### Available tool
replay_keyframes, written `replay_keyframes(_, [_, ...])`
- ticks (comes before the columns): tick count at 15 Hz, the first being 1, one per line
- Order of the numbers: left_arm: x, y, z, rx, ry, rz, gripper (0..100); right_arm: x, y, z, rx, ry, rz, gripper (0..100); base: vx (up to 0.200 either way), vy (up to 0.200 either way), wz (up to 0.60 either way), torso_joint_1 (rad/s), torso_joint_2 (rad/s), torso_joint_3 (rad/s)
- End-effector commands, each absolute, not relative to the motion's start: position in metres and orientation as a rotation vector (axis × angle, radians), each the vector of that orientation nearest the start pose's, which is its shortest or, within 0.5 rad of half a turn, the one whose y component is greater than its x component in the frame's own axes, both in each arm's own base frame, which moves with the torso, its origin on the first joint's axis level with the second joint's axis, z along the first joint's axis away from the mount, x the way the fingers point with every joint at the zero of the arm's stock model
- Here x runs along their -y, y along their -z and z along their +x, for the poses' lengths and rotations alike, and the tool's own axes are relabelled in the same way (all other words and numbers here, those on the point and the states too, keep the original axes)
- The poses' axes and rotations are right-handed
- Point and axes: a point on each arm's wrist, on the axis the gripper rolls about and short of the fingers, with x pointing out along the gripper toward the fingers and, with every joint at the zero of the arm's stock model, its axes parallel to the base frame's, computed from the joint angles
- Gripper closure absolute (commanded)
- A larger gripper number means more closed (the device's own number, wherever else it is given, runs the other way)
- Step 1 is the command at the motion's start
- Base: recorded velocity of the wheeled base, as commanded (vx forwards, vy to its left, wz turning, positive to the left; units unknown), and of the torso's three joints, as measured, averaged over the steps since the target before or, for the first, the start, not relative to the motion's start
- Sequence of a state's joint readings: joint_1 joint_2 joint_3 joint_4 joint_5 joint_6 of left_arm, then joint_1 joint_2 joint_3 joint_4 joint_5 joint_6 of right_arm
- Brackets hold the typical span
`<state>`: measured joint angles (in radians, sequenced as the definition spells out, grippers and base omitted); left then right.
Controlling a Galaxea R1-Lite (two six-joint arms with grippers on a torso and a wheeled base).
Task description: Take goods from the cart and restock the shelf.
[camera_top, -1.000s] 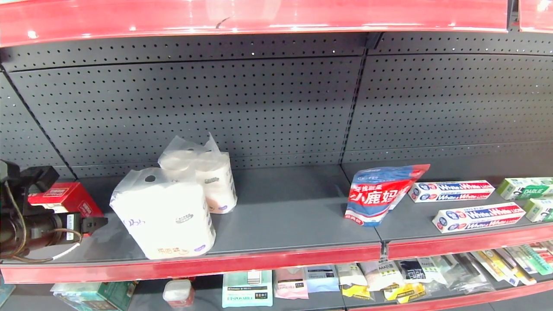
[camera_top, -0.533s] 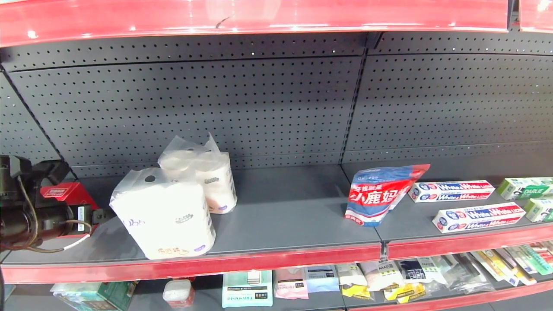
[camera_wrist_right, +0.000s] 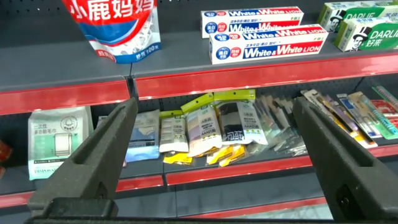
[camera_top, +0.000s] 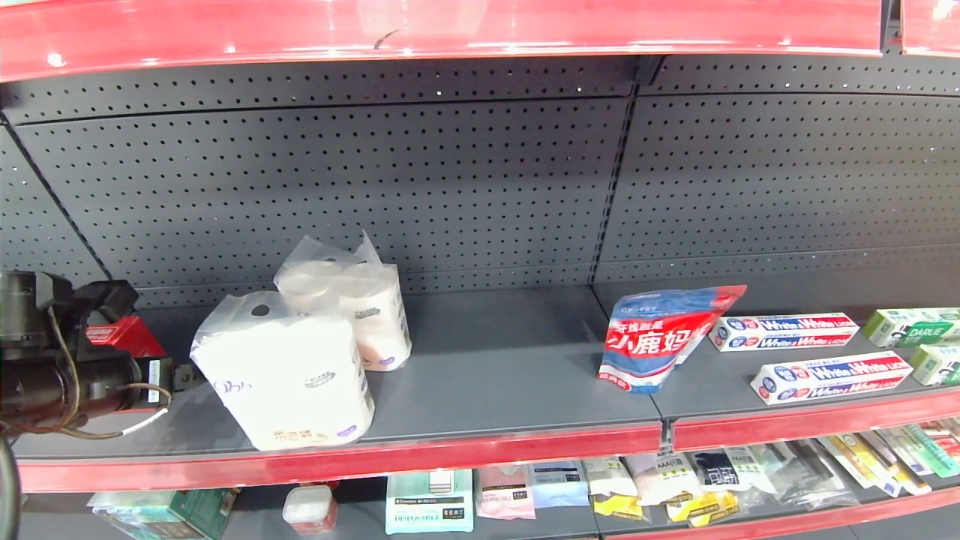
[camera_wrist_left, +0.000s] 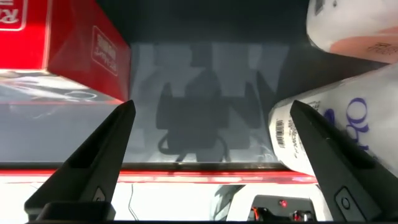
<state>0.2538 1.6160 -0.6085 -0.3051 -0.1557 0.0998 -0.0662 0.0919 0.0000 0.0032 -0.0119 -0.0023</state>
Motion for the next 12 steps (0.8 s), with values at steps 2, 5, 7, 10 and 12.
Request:
replay_keyframes(2, [-0.0585, -0.1258, 0.2417, -0.693, -0.055, -0.048, 0, -0.0008, -0.0770, -0.0157, -0.097, 0.078, 0.000, 0, 0.000, 0.000, 0.00, 0.000, 0.00, 0.000])
replay_keyframes(5, [-0.0578, -0.1247, 0.2424, -0.697, -0.049, -0.049, 0, -0.0008, -0.0770, -0.0157, -0.097, 0.078, 0.000, 0, 0.000, 0.000, 0.00, 0.000, 0.00, 0.000])
replay_keyframes(7, [-0.0546, -0.1239, 0.2440, -0.700, -0.036, -0.044, 0, -0.0008, -0.0770, -0.0157, -0.097, 0.078, 0.000, 0, 0.000, 0.000, 0.00, 0.000, 0.00, 0.000])
replay_keyframes(10, [-0.0514, -0.1246, 0.2472, -0.696, -0.022, -0.040, 0, -0.0008, -0.0770, -0.0157, -0.097, 0.078, 0.000, 0, 0.000, 0.000, 0.00, 0.000, 0.00, 0.000])
replay_keyframes(12, [-0.0491, -0.1264, 0.2495, -0.689, -0.012, -0.034, 0, -0.0008, -0.0770, -0.0157, -0.097, 0.078, 0.000, 0, 0.000, 0.000, 0.00, 0.000, 0.00, 0.000])
